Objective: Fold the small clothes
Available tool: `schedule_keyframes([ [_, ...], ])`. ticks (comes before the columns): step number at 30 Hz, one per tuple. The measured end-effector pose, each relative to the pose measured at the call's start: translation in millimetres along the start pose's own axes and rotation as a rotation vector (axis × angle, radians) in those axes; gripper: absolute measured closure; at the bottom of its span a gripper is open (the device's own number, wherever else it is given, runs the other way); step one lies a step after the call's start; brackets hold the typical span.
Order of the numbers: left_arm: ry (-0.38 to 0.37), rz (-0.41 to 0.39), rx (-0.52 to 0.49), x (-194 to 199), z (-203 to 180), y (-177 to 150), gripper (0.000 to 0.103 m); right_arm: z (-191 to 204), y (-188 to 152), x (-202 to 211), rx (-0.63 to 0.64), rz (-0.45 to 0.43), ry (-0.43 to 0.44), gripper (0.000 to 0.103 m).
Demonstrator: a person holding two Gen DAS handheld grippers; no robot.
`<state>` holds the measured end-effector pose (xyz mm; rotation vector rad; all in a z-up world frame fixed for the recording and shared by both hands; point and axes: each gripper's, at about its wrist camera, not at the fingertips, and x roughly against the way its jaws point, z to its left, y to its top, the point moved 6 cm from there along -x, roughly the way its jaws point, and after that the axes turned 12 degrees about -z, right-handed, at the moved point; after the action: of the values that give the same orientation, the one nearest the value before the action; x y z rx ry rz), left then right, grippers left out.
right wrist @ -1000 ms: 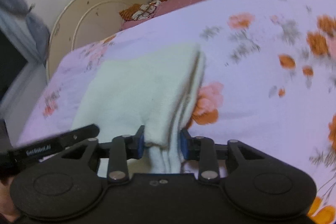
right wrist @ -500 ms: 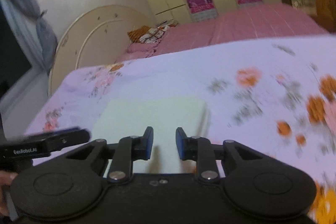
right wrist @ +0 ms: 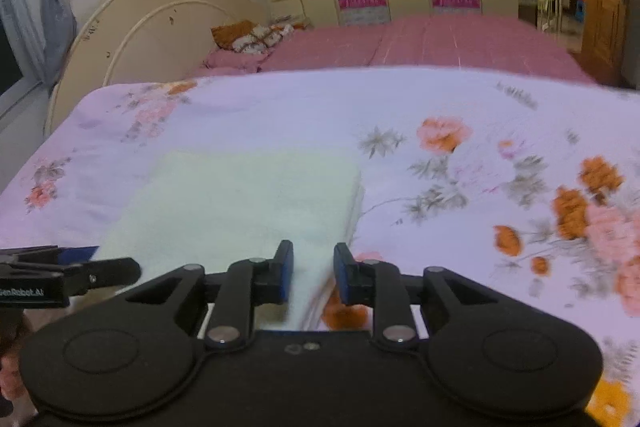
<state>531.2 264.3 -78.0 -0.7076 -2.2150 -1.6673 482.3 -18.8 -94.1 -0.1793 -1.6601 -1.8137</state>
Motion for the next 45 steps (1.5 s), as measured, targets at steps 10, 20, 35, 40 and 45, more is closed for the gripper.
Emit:
schedule_keyframes([
  [10, 0.096, -0.006, 0.006, 61.1, 10.5, -41.4, 0.029, 46.3, -59.2, 64.4, 0.144, 0.084, 0.014, 0.072],
  [20, 0.158, 0.024, -0.096, 69.8, -4.4, -61.8, 0.029, 44.9, -82.9, 66.2, 0.23, 0.136, -0.048, 0.094],
  [35, 0.294, 0.054, -0.09, 81.7, -4.6, -71.3, 0.0, 34.1, -85.9, 71.2, 0.174, 0.113, -0.073, 0.084],
  [40, 0.32, 0.05, -0.093, 80.8, -6.3, -70.8, 0.0, 33.5, -85.2, 70.4, 0.176, 0.118, -0.086, 0.079],
  [45, 0.332, 0.042, -0.077, 80.0, -6.9, -70.8, 0.0, 23.7, -84.0, 68.3, 0.157, 0.124, -0.129, 0.055],
])
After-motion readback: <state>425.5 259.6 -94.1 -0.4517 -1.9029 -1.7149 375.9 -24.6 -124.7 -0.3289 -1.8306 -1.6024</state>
